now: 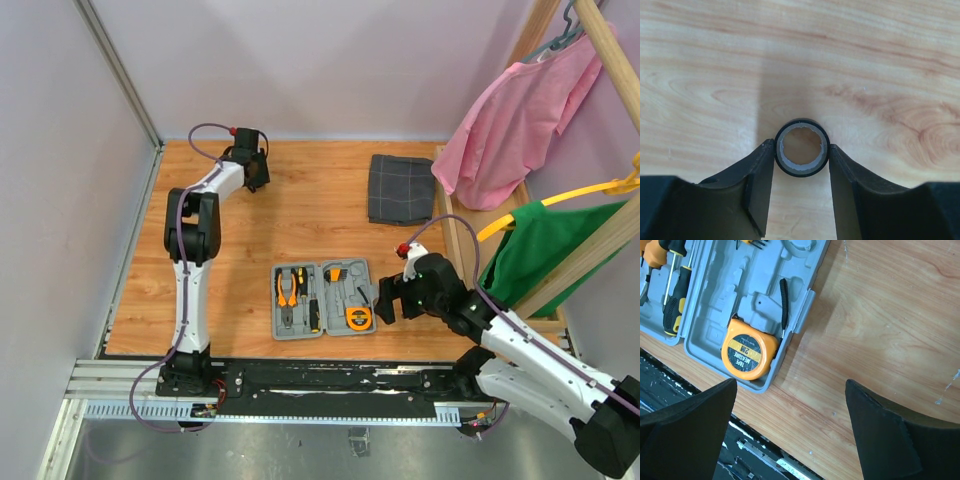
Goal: Sort the tools into containers
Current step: Pick up the engineering item from the center of the board.
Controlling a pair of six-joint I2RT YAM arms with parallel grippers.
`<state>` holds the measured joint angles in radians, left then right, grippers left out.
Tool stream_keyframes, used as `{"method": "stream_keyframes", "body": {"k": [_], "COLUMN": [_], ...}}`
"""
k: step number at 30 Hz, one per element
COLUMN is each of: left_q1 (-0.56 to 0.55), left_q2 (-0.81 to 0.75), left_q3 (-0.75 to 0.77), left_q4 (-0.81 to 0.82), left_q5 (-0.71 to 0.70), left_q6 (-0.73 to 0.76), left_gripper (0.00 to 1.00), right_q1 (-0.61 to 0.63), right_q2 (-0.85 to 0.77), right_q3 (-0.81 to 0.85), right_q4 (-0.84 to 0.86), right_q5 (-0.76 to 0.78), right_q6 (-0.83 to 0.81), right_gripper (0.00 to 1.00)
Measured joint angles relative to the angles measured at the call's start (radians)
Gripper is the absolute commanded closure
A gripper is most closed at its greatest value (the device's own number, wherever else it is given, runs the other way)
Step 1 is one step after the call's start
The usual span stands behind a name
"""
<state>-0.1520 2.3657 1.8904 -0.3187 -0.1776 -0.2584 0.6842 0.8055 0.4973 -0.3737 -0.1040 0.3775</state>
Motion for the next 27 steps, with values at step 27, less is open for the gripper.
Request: {"method": "stream_keyframes", "body": {"k": [27], "left_q1": [-0.471], "left_q2": [-0.684], "left_q3": [-0.751], "left_q4": [0.212], "left_q5": [0.108], "left_q6": [-0.043], "left_gripper": [0.62], "right_q1": [0.0], "right_q2": [-0.262], "right_q3": [-0.007], "right_q4": [-0.075], "right_q5": [0.259], "right_q6": [0.108], "right_gripper": [0.09]}}
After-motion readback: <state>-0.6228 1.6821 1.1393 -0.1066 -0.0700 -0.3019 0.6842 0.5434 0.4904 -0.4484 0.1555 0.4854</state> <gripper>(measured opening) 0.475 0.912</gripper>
